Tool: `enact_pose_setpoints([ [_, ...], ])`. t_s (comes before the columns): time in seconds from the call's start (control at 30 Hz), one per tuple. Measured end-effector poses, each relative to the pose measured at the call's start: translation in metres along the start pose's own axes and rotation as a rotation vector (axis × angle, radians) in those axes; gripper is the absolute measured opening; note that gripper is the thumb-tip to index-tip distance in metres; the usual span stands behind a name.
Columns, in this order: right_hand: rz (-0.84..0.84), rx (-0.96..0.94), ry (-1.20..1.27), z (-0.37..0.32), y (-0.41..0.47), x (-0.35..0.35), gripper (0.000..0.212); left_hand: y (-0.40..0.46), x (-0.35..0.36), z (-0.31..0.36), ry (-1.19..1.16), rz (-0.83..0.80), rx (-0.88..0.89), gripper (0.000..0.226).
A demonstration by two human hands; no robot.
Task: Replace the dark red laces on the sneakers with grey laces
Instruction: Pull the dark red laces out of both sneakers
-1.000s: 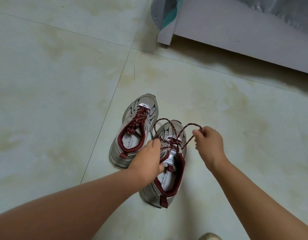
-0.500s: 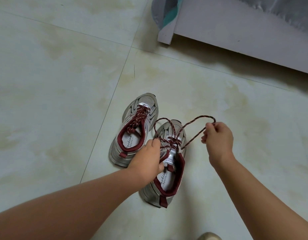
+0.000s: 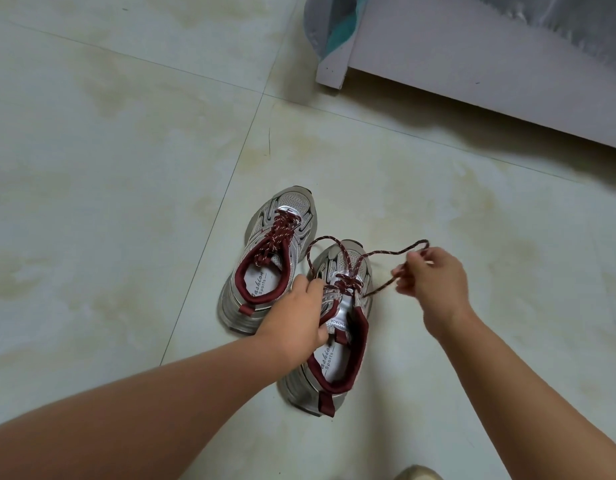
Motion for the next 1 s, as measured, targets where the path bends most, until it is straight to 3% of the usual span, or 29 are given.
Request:
enact_pose_setpoints([
  [0.13,0.172,-0.066,-0.099,-0.007,0.022,-0.023,0.026,-0.002,-0.004,0.003,0.038,0.043,0.042,0.038],
  [0.3,0.003,-0.314,-0.813,-0.001,0.006,-0.008,0.028,-0.003,-0.006,0.009,0.137,0.075,0.106,0.032],
  [0.47,-0.288,-0.787,-0.876,-0.004,-0.035,0.043,0.016,-0.005,-0.005,0.008,0.202,0.037,0.094,0.029],
  [0.57,-0.355,-0.986,-1.029,-0.003,-0.042,0.061,0.019,-0.005,-0.002,0.007,0.199,0.01,0.084,0.033],
  [0.63,-0.386,-1.1,-1.092,-0.006,-0.045,0.068,0.008,-0.004,0.0,0.006,0.177,0.003,0.074,0.035],
  [0.73,-0.437,-1.242,-1.135,-0.005,-0.048,0.073,0.029,-0.003,0.002,0.004,0.155,-0.006,0.049,0.036],
  [0.83,-0.441,-1.124,-1.083,-0.002,-0.047,0.075,0.004,-0.003,0.002,0.003,0.131,-0.027,0.03,0.037],
  [0.9,-0.334,-0.915,-1.065,0.0,-0.033,0.07,0.017,-0.003,0.002,0.004,0.118,-0.041,0.027,0.036],
  [1.0,-0.189,-0.523,-0.816,0.006,-0.008,0.053,0.024,-0.003,0.001,0.005,0.101,-0.054,0.02,0.034],
])
Point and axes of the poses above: each hand's wrist, its own y-axis towards the middle knuckle, its own x-axis out of the palm, z = x × y, the point moved 5 cm from there along y, towards the middle knuckle, and after that the axes turned 13 degrees about z, right-handed, at the moved point
